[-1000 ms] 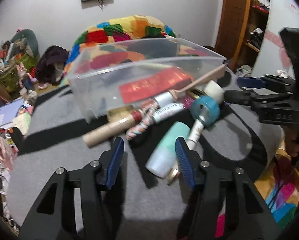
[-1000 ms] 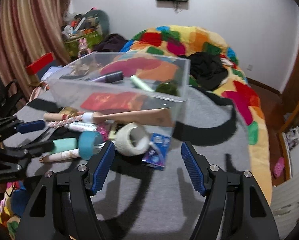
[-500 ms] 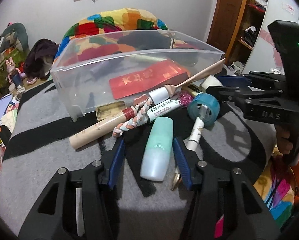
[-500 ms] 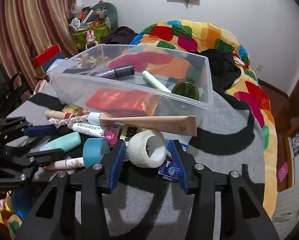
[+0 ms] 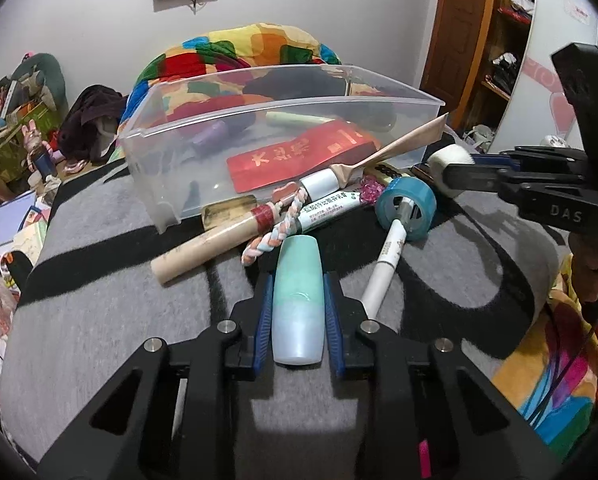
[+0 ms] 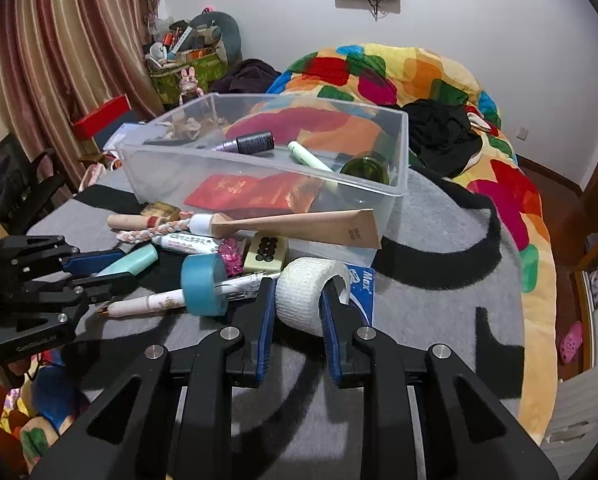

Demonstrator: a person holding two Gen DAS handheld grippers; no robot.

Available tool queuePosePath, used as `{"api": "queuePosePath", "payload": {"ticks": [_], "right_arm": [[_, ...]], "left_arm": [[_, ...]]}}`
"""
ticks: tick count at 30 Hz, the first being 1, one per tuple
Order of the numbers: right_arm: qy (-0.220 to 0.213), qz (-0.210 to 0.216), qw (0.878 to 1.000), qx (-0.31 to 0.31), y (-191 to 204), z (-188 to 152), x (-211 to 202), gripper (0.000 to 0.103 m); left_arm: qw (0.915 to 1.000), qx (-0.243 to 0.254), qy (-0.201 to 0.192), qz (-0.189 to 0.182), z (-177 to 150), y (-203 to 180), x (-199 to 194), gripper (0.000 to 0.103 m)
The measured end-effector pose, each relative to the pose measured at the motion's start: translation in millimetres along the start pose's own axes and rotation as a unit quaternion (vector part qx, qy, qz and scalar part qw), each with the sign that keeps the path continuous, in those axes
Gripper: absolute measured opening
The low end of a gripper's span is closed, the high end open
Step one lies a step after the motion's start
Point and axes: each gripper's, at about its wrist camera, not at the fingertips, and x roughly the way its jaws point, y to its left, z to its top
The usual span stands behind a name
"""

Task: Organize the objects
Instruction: 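Grasp the white tape roll with the right tool while the left tool grasps the mint-green bottle, then carry the tape roll into the bin with the right tool while the left tool drops the mint bottle in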

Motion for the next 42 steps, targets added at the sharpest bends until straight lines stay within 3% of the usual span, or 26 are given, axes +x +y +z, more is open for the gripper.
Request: {"api": "queuePosePath", "payload": {"ticks": [8,16,24,35,42], "right_arm": [[-0.035,-0.002,0.999,-0.018,13.3,4.3,-30.5,0.020],[-0.083,0.007,0.996,-0.015,25.3,23.3,-52.4,0.020],[-0.107,0.007,0.994,-0.007,30.3,49.5,-46.2,0.020],[-0.079,-0.007,0.997,-0.003,22.0,84.0,-0.1,0.020],[-0.030,-0.008,0.999,-0.013,21.1,96.3,34.6,0.020]], "left_arm": [[0.9994,-0.026,-0.022,-0.009,-1.2,4.0,-23.4,0.025],[0.9962,-0.034,-0.079,-0.012,17.7,10.3,-55.4,0.025],[0.9919,-0.047,-0.118,-0.012,42.7,21.0,-58.1,0.025],[0.9912,-0.046,-0.124,0.003,87.1,33.3,-33.4,0.025],[0.9944,-0.058,-0.088,0.014,111.1,43.7,-4.6,0.025]]}}
